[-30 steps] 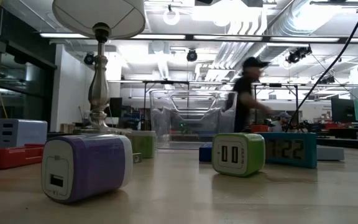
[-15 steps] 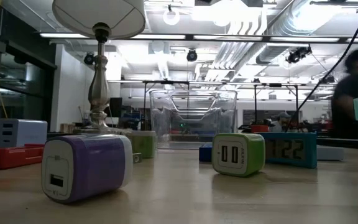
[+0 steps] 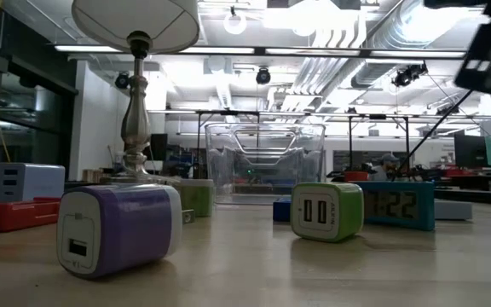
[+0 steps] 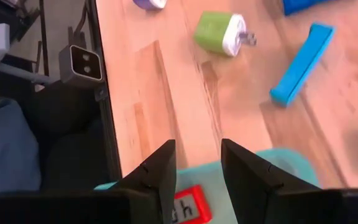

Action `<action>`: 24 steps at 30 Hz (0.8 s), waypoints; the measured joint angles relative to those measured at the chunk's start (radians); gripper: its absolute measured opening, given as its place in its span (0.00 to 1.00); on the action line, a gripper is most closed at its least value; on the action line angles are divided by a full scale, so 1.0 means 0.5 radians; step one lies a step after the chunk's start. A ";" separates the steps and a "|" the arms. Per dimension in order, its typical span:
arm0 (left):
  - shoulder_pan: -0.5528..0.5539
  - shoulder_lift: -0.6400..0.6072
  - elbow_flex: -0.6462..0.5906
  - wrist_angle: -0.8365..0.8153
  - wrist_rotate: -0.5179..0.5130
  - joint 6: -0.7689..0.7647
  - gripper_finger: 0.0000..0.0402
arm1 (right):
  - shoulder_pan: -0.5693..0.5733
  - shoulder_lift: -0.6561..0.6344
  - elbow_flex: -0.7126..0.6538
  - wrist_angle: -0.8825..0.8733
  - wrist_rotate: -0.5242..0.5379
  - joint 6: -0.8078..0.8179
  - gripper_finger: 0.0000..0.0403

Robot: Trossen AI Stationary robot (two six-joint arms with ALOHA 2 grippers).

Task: Pick & Place Office items
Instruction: Put the bottom light blue digital clock into the green bin

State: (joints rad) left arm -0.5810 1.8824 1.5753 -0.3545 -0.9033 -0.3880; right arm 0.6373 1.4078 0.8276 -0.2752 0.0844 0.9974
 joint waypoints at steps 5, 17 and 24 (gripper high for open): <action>-0.015 0.000 0.000 0.000 -0.001 -0.018 0.57 | -0.149 0.000 0.009 0.050 -0.132 -0.228 0.28; -0.143 0.000 0.000 -0.001 -0.001 -0.042 0.57 | -0.259 0.039 0.478 -0.306 -0.068 -0.738 0.28; -0.311 0.000 0.000 -0.001 -0.001 -0.099 0.57 | -0.271 0.243 0.778 -0.605 0.025 -0.757 0.28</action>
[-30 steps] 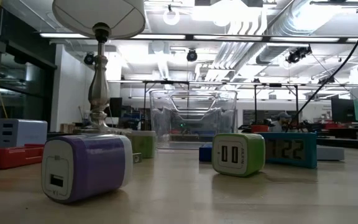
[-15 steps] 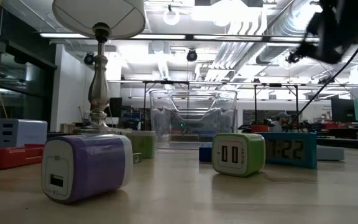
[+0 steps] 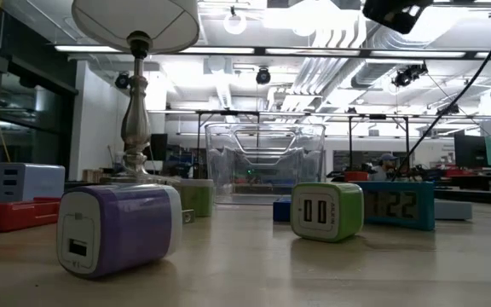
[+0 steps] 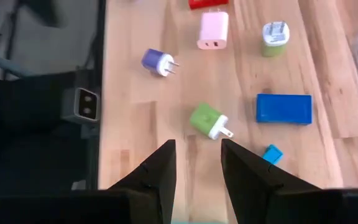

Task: Pick & Place Office items
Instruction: Put the bottom light blue digital clock into the green bin

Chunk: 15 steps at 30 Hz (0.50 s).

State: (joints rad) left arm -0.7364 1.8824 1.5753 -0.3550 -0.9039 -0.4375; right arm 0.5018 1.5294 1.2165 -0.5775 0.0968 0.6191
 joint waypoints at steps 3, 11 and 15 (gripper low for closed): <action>-0.067 0.000 0.000 -0.002 0.000 -0.047 0.57 | -0.013 0.140 0.120 -0.100 0.001 -0.020 0.28; -0.163 0.000 0.000 -0.018 -0.001 -0.107 0.57 | -0.086 0.414 0.257 -0.620 0.089 0.269 0.28; -0.177 0.000 0.000 -0.067 0.011 -0.132 0.57 | -0.136 0.465 0.258 -0.602 0.003 0.357 0.28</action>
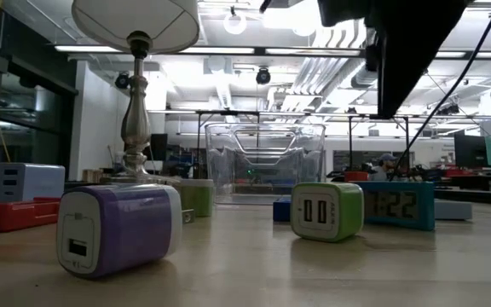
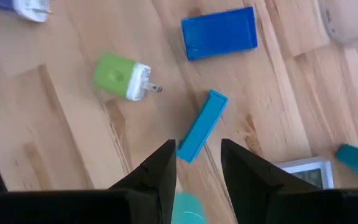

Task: Pick & Place Office items
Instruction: Put the bottom light blue digital clock into the green bin

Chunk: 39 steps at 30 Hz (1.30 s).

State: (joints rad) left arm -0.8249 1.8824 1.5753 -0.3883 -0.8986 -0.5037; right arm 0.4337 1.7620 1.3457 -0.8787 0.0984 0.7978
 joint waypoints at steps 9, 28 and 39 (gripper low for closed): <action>-0.037 0.000 0.001 -0.178 0.039 -0.195 0.57 | -0.037 0.029 0.000 -0.004 0.006 0.265 0.28; -0.026 0.000 0.000 -0.188 0.125 -0.252 0.57 | -0.048 0.029 -0.132 0.068 -0.038 0.245 0.38; -0.027 0.000 0.000 -0.198 0.124 -0.251 0.57 | -0.075 0.206 -0.132 0.125 -0.068 0.350 0.46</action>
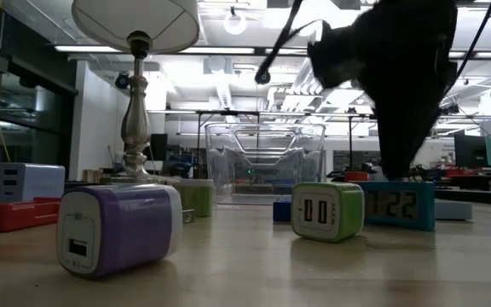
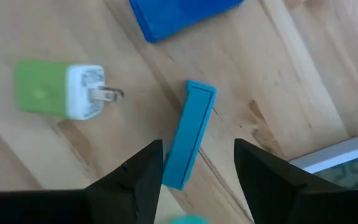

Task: Pick & Place Office items
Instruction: Put the bottom light blue digital clock into the green bin

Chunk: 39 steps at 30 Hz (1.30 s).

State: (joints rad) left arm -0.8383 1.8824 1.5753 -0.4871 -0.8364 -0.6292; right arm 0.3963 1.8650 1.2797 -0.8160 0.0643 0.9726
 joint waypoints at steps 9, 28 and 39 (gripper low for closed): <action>0.001 0.000 0.000 -0.013 0.002 0.000 0.57 | -0.018 0.050 0.000 0.024 -0.039 0.000 0.44; 0.000 0.000 0.000 -0.014 0.003 0.000 0.57 | -0.022 0.050 0.000 0.087 -0.086 0.006 0.38; 0.000 0.000 0.000 -0.014 0.004 0.001 0.57 | -0.021 0.049 0.000 0.086 -0.074 -0.008 0.19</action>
State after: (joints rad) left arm -0.8381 1.8824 1.5753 -0.4942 -0.8345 -0.6289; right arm 0.3858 1.8897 1.2797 -0.7731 0.0273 0.9684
